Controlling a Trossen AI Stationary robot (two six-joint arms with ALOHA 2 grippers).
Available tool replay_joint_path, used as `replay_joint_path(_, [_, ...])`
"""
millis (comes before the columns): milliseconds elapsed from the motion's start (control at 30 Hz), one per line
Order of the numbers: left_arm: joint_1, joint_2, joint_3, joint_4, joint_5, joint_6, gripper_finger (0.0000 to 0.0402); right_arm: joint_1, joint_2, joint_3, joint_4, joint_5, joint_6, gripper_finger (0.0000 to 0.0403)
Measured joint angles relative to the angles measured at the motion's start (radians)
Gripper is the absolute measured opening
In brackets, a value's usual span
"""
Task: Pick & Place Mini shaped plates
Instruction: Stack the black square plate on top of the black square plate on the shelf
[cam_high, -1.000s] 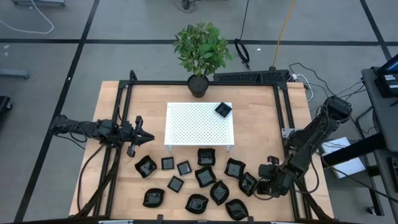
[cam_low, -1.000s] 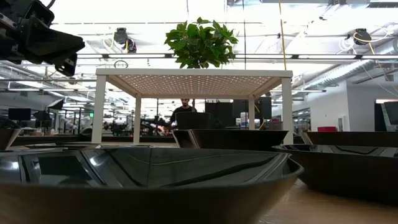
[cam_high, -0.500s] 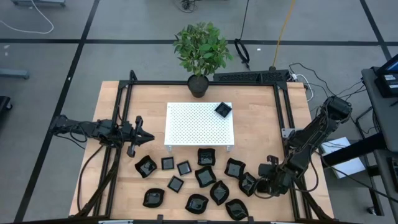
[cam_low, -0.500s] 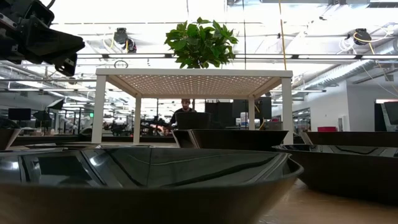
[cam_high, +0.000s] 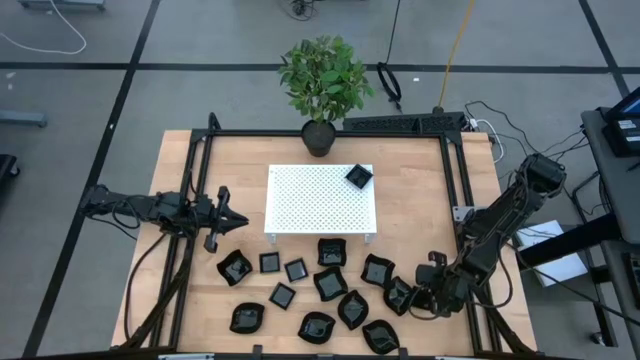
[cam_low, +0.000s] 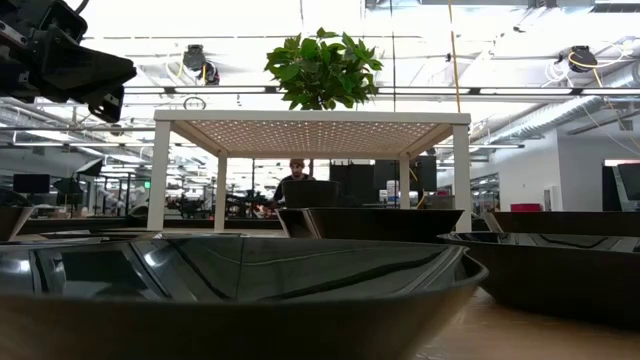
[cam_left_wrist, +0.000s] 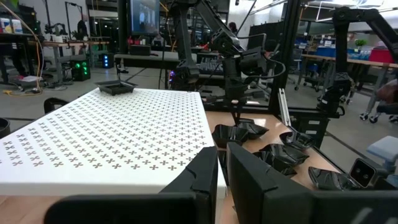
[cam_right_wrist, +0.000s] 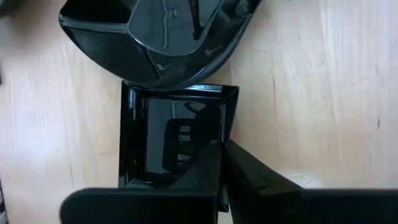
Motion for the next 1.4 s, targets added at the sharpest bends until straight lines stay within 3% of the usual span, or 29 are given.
replay_joint_path(333, [0.000, 0.000, 0.000, 0.000, 0.000, 0.000, 0.0037, 0.000, -0.159, -0.001, -0.018, 0.113, 0.016, 0.0000])
replay_joint_path(467, [0.000, 0.000, 0.000, 0.000, 0.000, 0.000, 0.0037, 0.000, -0.231, -0.001, -0.027, 0.224, 0.009, 0.0000])
replay_joint_path(600, [0.000, 0.000, 0.000, 0.000, 0.000, 0.000, 0.0037, -0.002, -0.276, -0.001, -0.007, 0.408, -0.053, 0.0000])
replay_joint_path(700, [0.000, 0.000, 0.000, 0.000, 0.000, 0.000, 0.0037, -0.045, -0.304, -0.001, 0.020, 0.498, -0.125, 0.0000])
replay_joint_path(833, [0.000, 0.000, 0.000, 0.000, 0.000, 0.000, 0.0037, -0.180, -0.335, -0.001, 0.082, 0.497, -0.259, 0.0000])
replay_joint_path(933, [0.000, 0.000, 0.000, 0.000, 0.000, 0.000, 0.0037, -0.316, -0.363, -0.001, 0.179, 0.426, -0.414, 0.0000])
replay_joint_path(1100, [0.000, 0.000, 0.000, 0.000, 0.000, 0.000, 0.0037, -0.623, -0.401, 0.011, 0.315, 0.148, -0.578, 0.0000])
replay_joint_path(1267, [0.000, 0.000, 0.000, 0.000, 0.000, 0.000, 0.0037, -0.916, -0.363, 0.152, 0.228, -0.086, -0.707, 0.0000])
replay_joint_path(1400, [0.000, 0.000, 0.000, 0.000, 0.000, 0.000, 0.0037, -1.087, -0.265, 0.356, 0.030, -0.160, -0.841, 0.0000])
